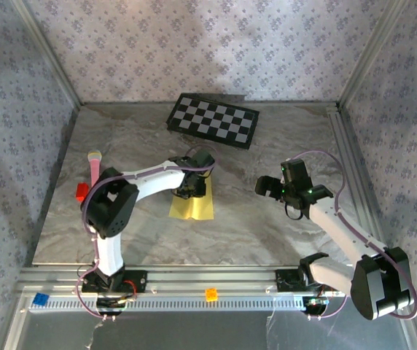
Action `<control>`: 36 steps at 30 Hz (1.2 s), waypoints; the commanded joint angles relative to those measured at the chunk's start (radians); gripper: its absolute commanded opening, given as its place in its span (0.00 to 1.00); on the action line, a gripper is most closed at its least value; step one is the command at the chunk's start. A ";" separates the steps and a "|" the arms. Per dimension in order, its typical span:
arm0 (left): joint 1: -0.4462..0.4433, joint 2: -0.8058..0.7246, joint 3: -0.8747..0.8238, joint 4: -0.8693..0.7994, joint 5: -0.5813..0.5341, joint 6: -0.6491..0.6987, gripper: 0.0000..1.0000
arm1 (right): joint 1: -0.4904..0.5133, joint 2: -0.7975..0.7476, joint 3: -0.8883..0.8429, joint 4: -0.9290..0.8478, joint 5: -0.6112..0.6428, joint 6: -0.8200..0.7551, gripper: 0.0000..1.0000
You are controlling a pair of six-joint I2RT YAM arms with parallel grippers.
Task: Fold a paper plane with a square sheet of paper (pick it up from the middle)
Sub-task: First fold the square sheet of paper in half at the center of the table.
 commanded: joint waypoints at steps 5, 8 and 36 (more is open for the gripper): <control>0.014 -0.090 -0.030 0.024 0.011 -0.009 0.27 | -0.005 -0.024 0.002 -0.001 0.007 0.026 1.00; 0.023 -0.130 -0.036 0.053 0.065 -0.011 0.27 | -0.012 -0.031 0.001 0.002 0.004 0.030 1.00; 0.130 -0.049 -0.168 0.524 0.712 -0.194 0.33 | -0.145 -0.006 -0.023 0.151 -0.381 0.049 0.99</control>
